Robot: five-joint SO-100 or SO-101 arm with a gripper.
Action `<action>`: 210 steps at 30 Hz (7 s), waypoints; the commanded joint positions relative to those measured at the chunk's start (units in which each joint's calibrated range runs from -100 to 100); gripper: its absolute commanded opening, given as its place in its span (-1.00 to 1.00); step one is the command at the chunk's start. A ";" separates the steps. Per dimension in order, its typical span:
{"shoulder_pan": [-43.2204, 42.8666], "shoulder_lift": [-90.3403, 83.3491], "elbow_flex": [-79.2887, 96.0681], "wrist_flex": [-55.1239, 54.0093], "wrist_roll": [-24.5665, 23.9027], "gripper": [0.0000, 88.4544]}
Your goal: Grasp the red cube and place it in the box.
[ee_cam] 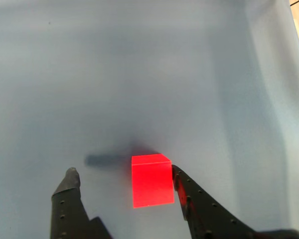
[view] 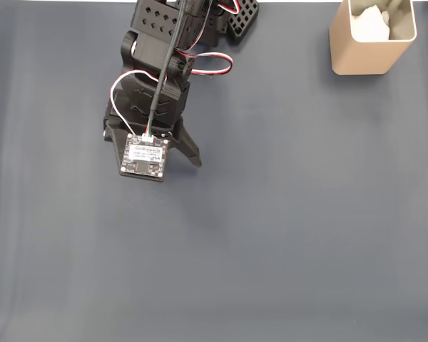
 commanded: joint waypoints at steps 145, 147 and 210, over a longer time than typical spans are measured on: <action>-83.45 -25.44 -30.95 42.52 -2.88 -1.00; -84.09 -25.18 -31.04 42.28 -2.78 -0.99; -85.58 -26.22 -29.94 39.57 -6.69 -0.05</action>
